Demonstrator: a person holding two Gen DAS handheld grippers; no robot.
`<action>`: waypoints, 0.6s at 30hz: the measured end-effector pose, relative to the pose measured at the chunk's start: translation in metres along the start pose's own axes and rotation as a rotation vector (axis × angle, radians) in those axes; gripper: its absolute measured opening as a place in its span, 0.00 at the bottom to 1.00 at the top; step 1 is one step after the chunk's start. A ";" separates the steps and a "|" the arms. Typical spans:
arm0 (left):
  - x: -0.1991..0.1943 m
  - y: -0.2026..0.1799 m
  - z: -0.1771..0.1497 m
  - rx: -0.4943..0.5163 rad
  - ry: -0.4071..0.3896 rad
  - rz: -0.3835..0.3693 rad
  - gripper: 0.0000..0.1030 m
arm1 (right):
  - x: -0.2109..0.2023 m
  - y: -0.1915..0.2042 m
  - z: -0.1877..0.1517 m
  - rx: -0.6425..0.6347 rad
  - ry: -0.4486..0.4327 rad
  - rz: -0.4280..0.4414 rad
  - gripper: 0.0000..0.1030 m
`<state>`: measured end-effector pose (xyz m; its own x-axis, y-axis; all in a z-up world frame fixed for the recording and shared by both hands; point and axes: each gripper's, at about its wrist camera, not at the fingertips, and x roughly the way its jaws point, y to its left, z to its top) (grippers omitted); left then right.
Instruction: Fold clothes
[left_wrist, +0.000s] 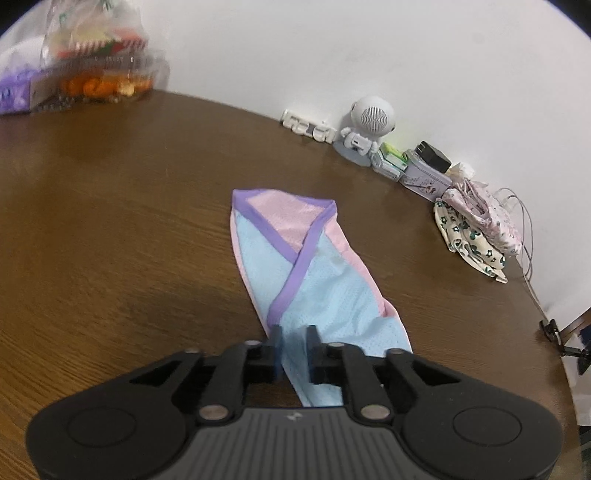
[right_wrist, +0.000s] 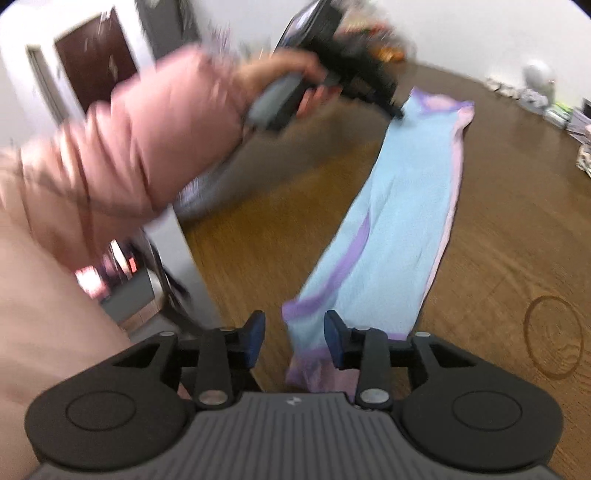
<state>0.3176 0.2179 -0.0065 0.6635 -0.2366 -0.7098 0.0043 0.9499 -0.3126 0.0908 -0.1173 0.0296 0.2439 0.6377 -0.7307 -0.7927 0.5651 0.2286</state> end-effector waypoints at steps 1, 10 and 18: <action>-0.004 -0.003 0.001 0.018 -0.012 0.009 0.27 | -0.006 -0.004 0.003 0.015 -0.031 -0.005 0.37; -0.009 -0.042 -0.009 0.234 -0.026 0.033 0.08 | 0.039 -0.011 0.003 -0.023 0.055 -0.099 0.23; 0.020 -0.035 -0.017 0.243 0.040 0.053 0.07 | 0.034 0.008 0.001 -0.072 0.054 -0.135 0.25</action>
<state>0.3178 0.1769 -0.0203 0.6373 -0.1887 -0.7471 0.1530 0.9812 -0.1173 0.0928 -0.0907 0.0073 0.3220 0.5279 -0.7859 -0.7934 0.6034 0.0802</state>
